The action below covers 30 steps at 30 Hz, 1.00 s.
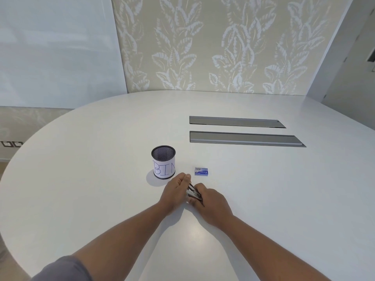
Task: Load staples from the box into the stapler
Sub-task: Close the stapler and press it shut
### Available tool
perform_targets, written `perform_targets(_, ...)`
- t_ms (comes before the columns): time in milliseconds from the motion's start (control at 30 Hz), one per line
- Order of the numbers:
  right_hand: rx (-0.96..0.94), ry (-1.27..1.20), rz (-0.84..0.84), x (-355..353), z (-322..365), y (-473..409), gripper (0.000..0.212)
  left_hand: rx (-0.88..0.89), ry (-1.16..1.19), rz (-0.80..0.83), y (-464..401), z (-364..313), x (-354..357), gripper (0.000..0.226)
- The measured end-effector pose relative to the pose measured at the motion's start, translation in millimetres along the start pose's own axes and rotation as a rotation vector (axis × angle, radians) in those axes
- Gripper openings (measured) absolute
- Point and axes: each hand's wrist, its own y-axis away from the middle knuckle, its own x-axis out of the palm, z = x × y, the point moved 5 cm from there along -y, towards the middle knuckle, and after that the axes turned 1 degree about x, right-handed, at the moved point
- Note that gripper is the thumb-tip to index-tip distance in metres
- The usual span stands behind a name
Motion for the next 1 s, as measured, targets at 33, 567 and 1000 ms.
perform_targets(33, -0.01, 0.023, -0.001, 1.1, 0.2, 1.3, 0.045, 0.008, -0.029, -0.025, -1.1, -0.6, 0.7, 0.042)
perform_targets(567, -0.026, 0.131, -0.007, 7.0, -0.6, 8.4, 0.044, 0.076, -0.235, -0.088, -7.7, 3.5, 5.8, 0.06)
perform_targets(1000, -0.039, 0.147, -0.009, 5.9, 1.8, 9.7, 0.048, 0.065, -0.294, -0.124, -5.0, 2.0, 6.1, 0.053)
